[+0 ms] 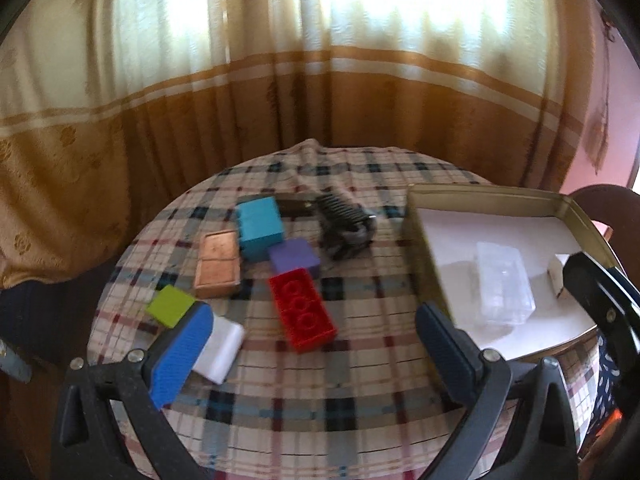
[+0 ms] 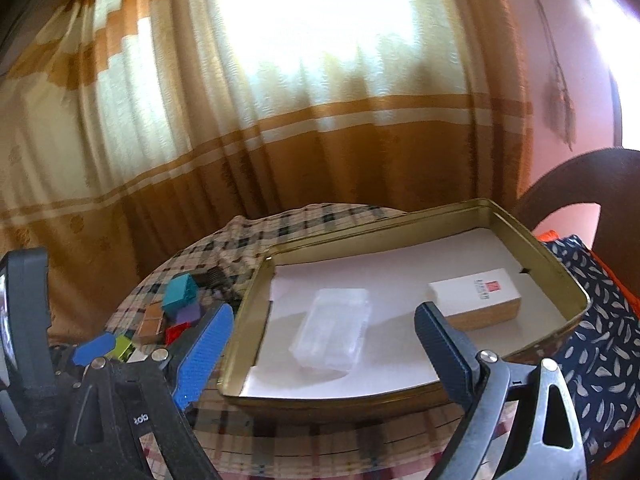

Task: Organize rigid objects
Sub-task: 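Grasp the red brick with the right gripper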

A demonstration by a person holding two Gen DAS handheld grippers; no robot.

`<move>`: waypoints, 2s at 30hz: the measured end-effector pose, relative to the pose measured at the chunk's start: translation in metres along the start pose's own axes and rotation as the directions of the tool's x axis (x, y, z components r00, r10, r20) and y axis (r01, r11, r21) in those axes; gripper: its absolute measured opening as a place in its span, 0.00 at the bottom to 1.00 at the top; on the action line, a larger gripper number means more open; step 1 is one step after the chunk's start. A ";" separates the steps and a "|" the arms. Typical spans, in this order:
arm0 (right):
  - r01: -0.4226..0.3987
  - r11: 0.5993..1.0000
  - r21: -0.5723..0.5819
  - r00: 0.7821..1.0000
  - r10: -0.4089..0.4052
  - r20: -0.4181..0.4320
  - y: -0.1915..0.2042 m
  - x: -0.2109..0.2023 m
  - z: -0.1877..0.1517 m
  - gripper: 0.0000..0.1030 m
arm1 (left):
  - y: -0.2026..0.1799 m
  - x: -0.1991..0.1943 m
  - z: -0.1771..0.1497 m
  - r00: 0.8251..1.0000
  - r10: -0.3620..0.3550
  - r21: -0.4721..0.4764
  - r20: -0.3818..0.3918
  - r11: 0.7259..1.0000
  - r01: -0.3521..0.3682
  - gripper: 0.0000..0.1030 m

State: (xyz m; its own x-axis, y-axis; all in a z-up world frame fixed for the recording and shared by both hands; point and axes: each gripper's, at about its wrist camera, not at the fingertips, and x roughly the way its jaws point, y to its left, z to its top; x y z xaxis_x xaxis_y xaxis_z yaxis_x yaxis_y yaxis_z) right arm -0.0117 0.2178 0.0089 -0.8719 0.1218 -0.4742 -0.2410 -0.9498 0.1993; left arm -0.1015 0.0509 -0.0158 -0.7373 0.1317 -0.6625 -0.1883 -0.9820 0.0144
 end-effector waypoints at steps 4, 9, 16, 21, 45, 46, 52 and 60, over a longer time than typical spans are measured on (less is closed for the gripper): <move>-0.030 0.999 -0.041 1.000 0.029 -0.011 0.019 0.002 -0.005 0.91 | 0.017 0.002 -0.004 1.000 0.017 -0.032 -0.013 0.999 -0.018 1.00; -0.072 0.995 -0.073 0.997 0.070 -0.029 0.037 0.004 -0.009 0.91 | 0.036 0.005 -0.011 0.999 0.036 -0.055 -0.032 0.998 -0.038 1.00; -0.107 0.984 -0.139 0.994 0.102 -0.047 0.064 0.005 -0.019 0.91 | 0.074 -0.002 -0.028 0.996 0.074 -0.068 -0.046 0.995 -0.077 1.00; -0.138 0.979 -0.149 0.989 0.128 -0.077 0.076 0.010 -0.026 0.91 | 0.104 0.003 -0.039 0.990 0.115 -0.117 -0.076 0.985 -0.124 1.00; -0.207 0.938 -0.277 0.928 0.099 -0.360 0.154 0.102 -0.040 0.64 | 0.137 0.010 -0.050 0.985 0.130 -0.179 -0.114 0.972 -0.149 1.00; -0.197 0.938 -0.285 0.927 0.084 -0.366 0.155 0.106 -0.041 0.62 | 0.137 0.011 -0.050 0.984 0.133 -0.177 -0.117 0.972 -0.152 1.00; -0.176 0.933 -0.314 0.912 0.035 -0.408 0.159 0.129 -0.051 0.57 | 0.131 0.012 -0.051 0.985 0.131 -0.152 -0.115 0.977 -0.147 1.00; -0.250 0.923 -0.291 0.891 0.103 -0.442 0.157 0.121 -0.051 0.33 | 0.124 0.007 -0.048 0.991 0.085 -0.144 -0.101 0.985 -0.099 1.00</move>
State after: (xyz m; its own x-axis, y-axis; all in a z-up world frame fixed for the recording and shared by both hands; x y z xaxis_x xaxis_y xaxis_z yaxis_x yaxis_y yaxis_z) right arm -0.1328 0.0684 -0.0611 -0.6136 -0.1162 -0.7810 0.1198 -0.9914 0.0534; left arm -0.0986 -0.0762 -0.0542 -0.6815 0.0335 -0.7310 -0.0191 -0.9994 -0.0279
